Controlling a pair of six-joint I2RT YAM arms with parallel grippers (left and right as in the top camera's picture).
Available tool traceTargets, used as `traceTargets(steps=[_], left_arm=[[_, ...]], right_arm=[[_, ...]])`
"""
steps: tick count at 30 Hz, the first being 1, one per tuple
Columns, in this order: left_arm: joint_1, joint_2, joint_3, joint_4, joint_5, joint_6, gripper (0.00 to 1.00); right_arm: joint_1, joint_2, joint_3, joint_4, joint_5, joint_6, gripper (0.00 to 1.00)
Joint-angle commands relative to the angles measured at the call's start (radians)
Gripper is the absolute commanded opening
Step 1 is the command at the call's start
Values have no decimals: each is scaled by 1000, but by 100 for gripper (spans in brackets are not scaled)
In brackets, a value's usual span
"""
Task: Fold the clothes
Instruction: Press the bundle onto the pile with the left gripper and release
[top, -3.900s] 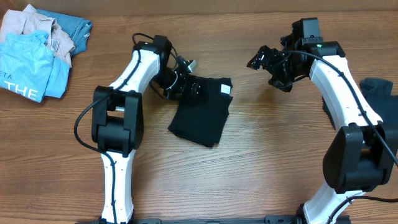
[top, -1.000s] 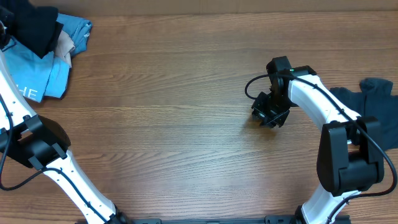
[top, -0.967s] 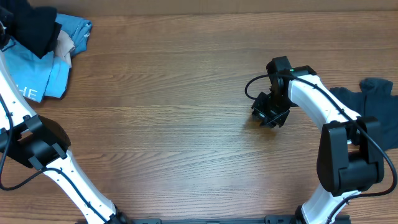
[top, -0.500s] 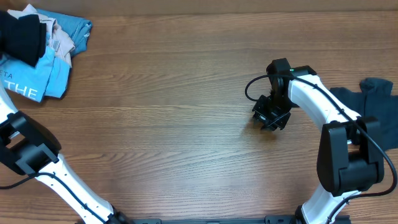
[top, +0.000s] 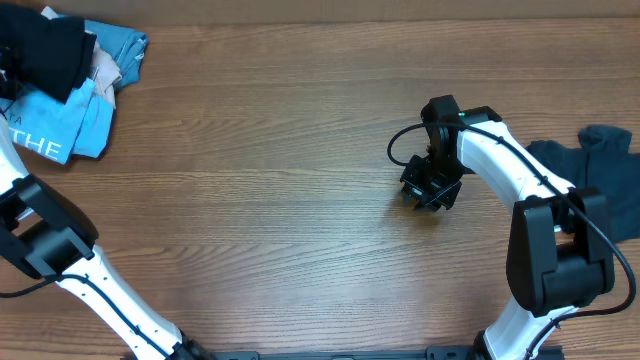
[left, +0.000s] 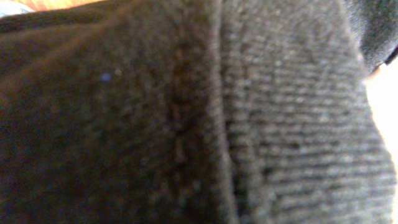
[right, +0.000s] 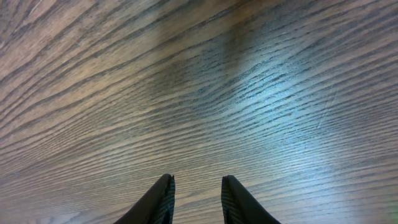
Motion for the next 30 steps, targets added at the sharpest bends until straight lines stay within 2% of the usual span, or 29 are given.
traceTargets(steps=[1, 2, 6, 7, 10, 13, 16, 19, 25, 30], left_arm=[[-21, 13, 45, -17, -5, -56, 4], [-26, 13, 45, -54, -61, -55, 4], [-31, 15, 38, -95, -139, -31, 4], [-31, 15, 38, -105, -164, -16, 8], [-31, 15, 38, -131, -189, 118, 42], [-30, 15, 38, -163, -190, 151, 100], [-26, 14, 38, -196, -187, 129, 100], [-16, 14, 38, -297, -187, 27, 100], [9, 8, 39, -416, -193, 18, 100], [21, -11, 81, -515, -304, 27, 100]], right_arm=[[5, -35, 25, 1, -5, -5, 29], [5, -35, 25, 0, -5, -5, 29], [5, -35, 25, -4, -9, -5, 29], [5, -35, 25, -5, -18, -5, 29], [5, -35, 25, -7, -27, -6, 29], [5, -35, 25, -10, -28, -13, 29], [5, -35, 25, -29, -35, -39, 30], [5, -35, 25, -26, -35, -40, 31], [5, -35, 25, -15, -34, -65, 31], [6, -35, 25, -5, -35, -85, 32]])
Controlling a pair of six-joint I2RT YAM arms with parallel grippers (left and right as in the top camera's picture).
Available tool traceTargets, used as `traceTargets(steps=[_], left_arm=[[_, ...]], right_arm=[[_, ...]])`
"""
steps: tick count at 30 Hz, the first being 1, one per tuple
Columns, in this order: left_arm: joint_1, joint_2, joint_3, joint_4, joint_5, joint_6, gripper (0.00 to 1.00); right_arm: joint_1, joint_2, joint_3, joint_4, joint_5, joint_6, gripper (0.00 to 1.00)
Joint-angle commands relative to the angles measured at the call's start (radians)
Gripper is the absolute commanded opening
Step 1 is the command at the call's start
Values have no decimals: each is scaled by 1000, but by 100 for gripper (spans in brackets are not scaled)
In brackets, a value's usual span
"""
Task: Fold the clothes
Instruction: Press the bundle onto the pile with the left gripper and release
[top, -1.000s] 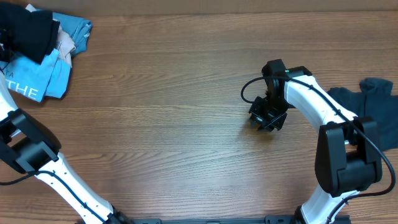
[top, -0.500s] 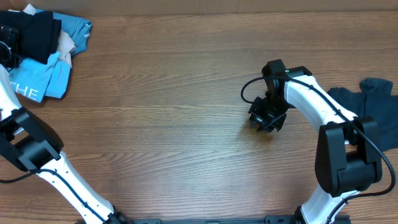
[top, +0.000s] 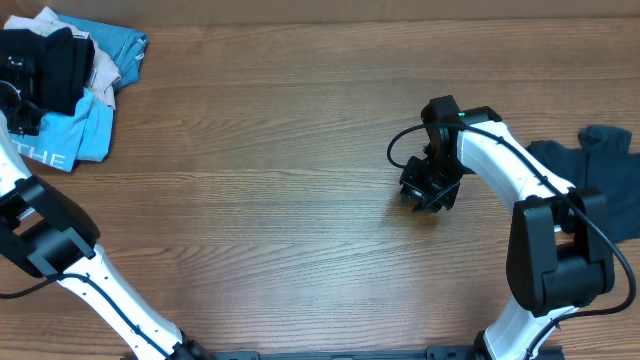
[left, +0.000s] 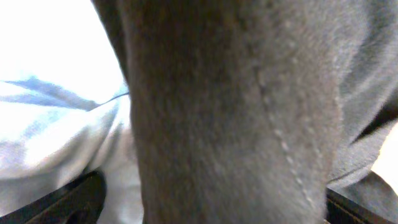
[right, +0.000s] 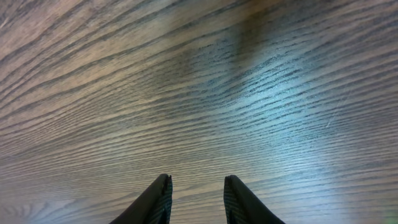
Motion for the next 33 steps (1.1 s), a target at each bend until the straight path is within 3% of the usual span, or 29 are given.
traceTargets(steps=[1, 8, 14, 21, 22, 23, 25, 26, 28, 30, 33], left_arm=[[24, -22, 38, -66, -126, 8, 100], [24, -25, 206, -140, -127, 38, 100], [24, -41, 230, -203, -114, 70, 100], [23, -214, 236, -200, -105, 111, 98], [23, -233, 236, -208, -104, 111, 90], [22, -249, 236, -211, -104, 117, 76], [10, -261, 236, -189, -104, 142, 24], [-1, -259, 236, -158, -106, 158, 4], [-34, -238, 236, -83, -163, 217, 4], [-102, -188, 235, 9, -333, 415, 4], [-166, -100, 235, 73, -384, 534, 4]], right_arm=[[6, -35, 25, 9, -9, -23, 32], [6, -35, 25, 23, -9, -26, 33], [6, -35, 25, 40, -9, -27, 34], [6, -35, 25, 80, -9, -51, 37], [6, -35, 25, 89, -9, -52, 37], [6, -35, 25, 98, -9, -52, 38], [6, -35, 25, 116, -9, -52, 40], [6, -35, 25, 120, -9, -51, 40], [6, -35, 25, 113, -10, -51, 40], [6, -35, 25, 92, -10, -51, 40], [6, -35, 25, 58, -9, -51, 40]])
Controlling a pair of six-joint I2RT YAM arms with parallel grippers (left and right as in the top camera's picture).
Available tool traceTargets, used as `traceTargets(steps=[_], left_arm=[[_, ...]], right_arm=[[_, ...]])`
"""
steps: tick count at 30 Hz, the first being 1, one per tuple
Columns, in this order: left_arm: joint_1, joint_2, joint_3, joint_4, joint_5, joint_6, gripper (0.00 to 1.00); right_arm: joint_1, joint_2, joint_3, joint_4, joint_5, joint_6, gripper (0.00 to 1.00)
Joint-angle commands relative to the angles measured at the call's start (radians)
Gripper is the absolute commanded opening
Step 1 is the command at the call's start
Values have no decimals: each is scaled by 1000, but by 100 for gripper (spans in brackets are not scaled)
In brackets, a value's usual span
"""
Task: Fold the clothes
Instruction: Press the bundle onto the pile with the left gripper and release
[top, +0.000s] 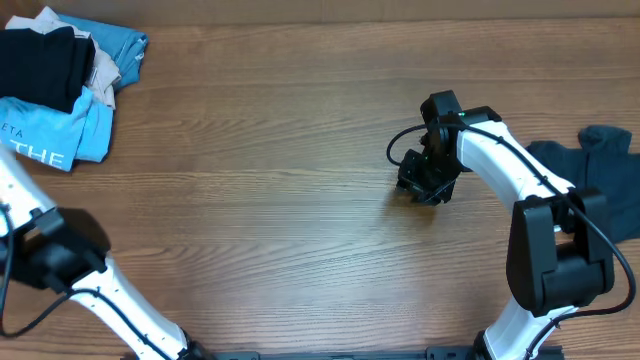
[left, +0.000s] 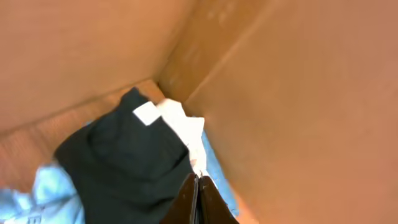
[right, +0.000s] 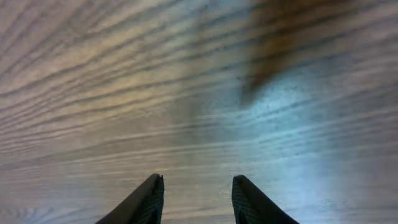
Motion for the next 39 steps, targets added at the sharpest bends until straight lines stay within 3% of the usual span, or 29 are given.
traceTargets(steps=[1, 4, 7, 11, 17, 20, 24, 28, 39], left_arm=[[-77, 132, 7, 54, -111, 192, 4], [-111, 230, 7, 90, -141, 251, 6], [-118, 320, 7, 68, -280, 254, 7], [-107, 370, 5, 44, -322, 253, 8], [-132, 322, 35, 87, -275, 254, 7], [-131, 240, 61, 117, -267, 183, 6], [-129, 201, 61, 169, -280, 334, 8], [-110, 222, 52, 175, -356, 339, 9], [37, 230, -119, 292, -352, 336, 13]], right_arm=[[6, -35, 24, -24, -9, -5, 40], [6, -35, 24, -57, -9, -5, 40], [6, -35, 24, -70, -8, -5, 40], [5, -35, 24, -58, -8, -4, 40], [5, -35, 24, -66, -20, -1, 40], [6, -35, 24, -59, -20, -2, 40], [6, -35, 24, -48, -20, -5, 40], [5, -35, 24, -46, -19, -5, 41], [5, -35, 24, -19, -20, 7, 45]])
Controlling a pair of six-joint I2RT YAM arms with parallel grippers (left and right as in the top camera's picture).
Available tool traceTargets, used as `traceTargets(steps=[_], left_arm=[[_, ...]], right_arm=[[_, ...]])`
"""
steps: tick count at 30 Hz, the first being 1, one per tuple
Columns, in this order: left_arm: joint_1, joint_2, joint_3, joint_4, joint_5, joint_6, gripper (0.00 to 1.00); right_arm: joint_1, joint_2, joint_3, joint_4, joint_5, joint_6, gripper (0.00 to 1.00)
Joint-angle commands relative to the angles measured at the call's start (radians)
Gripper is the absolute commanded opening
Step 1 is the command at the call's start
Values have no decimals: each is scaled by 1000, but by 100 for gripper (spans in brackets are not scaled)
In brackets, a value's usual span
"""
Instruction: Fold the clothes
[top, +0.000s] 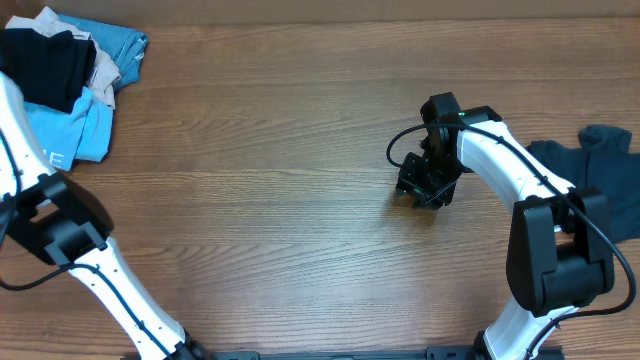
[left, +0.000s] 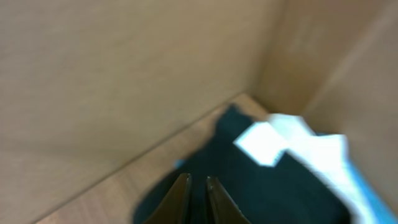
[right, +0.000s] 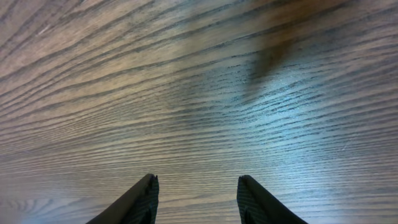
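At the table's far left corner lies a pile of clothes: a black garment (top: 45, 65) on top, a light blue shirt (top: 62, 132) under it, and more blue cloth (top: 118, 45) behind. The blurred left wrist view shows the black garment (left: 267, 190) with a white label (left: 264, 143). My left gripper (left: 198, 182) hangs above it with a narrow gap between its fingers and nothing in them. In the overhead view it is past the left edge. My right gripper (top: 420, 190) hovers open over bare wood (right: 199, 93), holding nothing.
A dark navy garment (top: 590, 170) lies crumpled at the table's right edge, behind my right arm (top: 500, 155). Tan walls (left: 124, 74) meet in a corner just behind the pile. My left arm (top: 20, 130) crosses the blue shirt.
My left gripper, shut and farther from the pile before, now sits closer over the black garment with its fingers slightly parted. The right jaws stand a little wider. The clothes lie as they did.
First my left gripper was at the pile, the black garment bunched up and dark cloth filling its view. Then the garment sat lower on the pile. Later the gripper was shut and away, the garment left on top. The right gripper stayed mid-table, its jaws wider each time.
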Motion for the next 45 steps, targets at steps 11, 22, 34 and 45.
traceTargets(steps=[11, 22, 34, 45], left_arm=[[7, -24, -292, 264, 100, 72, 18], [-68, -108, -160, 246, 67, 71, 18], [-88, 129, -161, 69, 29, 76, 29], [-181, -250, -160, 185, 62, 67, 86]], right_arm=[[5, -35, 22, 3, -9, 32, 45], [5, -35, 22, 5, -9, 32, 45], [5, -35, 22, -3, -9, 32, 45], [-2, -35, 39, 12, 3, 19, 46]])
